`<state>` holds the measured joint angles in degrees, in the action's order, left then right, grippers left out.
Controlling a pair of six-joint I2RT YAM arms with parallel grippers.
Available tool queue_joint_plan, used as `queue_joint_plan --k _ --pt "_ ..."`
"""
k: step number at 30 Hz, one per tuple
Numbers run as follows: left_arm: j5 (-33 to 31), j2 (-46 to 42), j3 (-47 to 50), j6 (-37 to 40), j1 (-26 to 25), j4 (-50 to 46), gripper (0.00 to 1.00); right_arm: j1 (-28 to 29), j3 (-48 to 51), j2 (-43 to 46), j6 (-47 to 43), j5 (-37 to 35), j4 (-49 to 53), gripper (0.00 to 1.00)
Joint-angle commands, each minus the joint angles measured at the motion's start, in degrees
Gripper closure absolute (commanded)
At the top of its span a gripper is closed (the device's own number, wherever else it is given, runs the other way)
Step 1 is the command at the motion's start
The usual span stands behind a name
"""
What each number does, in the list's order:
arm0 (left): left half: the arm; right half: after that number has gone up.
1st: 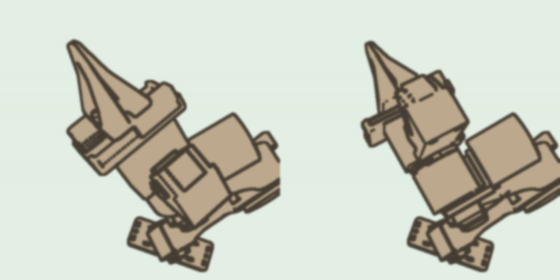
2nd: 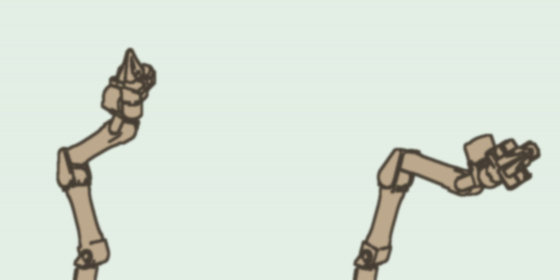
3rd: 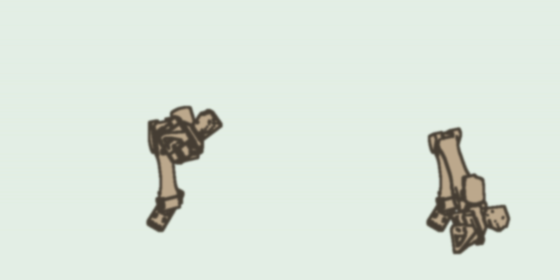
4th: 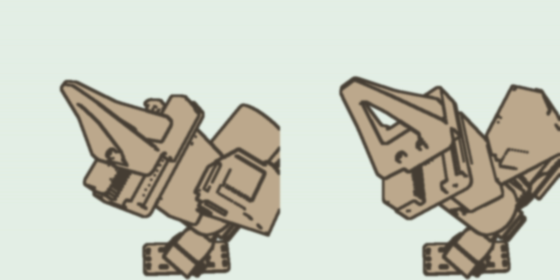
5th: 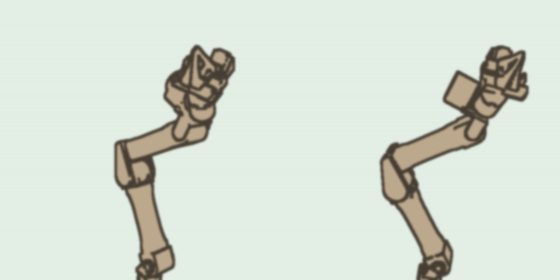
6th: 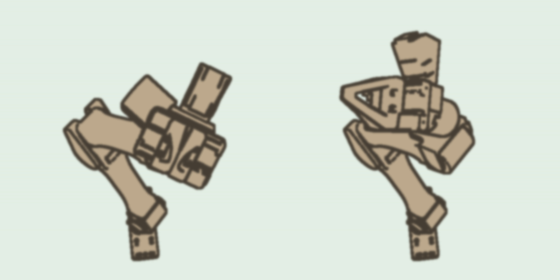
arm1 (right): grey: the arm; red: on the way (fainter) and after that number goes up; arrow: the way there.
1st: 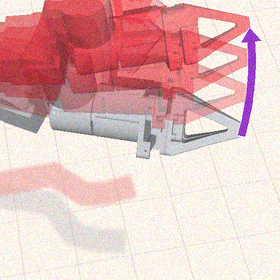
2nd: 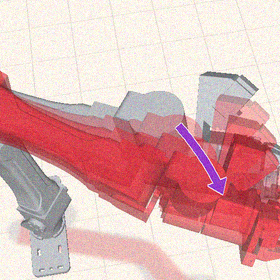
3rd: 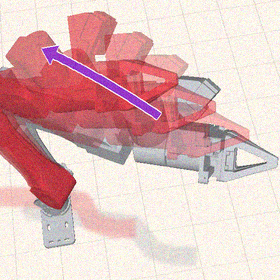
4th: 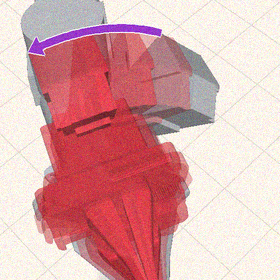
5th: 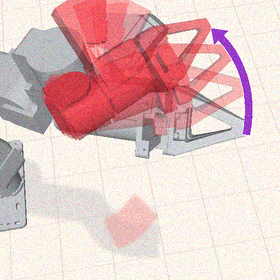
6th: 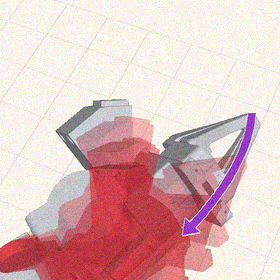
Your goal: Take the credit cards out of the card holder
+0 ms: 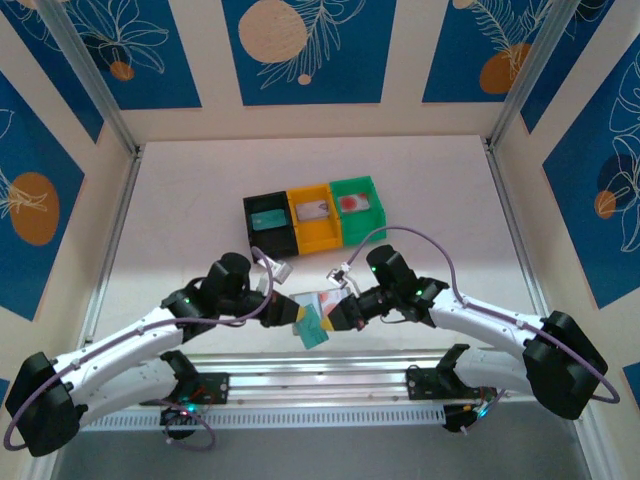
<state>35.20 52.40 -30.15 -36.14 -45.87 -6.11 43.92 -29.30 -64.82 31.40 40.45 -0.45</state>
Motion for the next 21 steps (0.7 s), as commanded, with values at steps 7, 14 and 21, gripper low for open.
queue_joint_plan --k 7,14,21 --pt "3.84 -1.65 0.71 -0.13 -0.22 3.42 0.99 0.29 -1.51 -0.13 0.86 -3.96 -2.1 1.0" --pt "-0.79 -3.88 1.1 -0.48 -0.25 1.51 1.0 -0.97 -0.5 4.09 1.4 -10.99 0.46 0.94" --pt "-10.89 -9.43 3.41 -7.96 -0.16 4.41 1.0 -4.81 5.58 15.13 7.25 -17.97 -2.11 0.41"
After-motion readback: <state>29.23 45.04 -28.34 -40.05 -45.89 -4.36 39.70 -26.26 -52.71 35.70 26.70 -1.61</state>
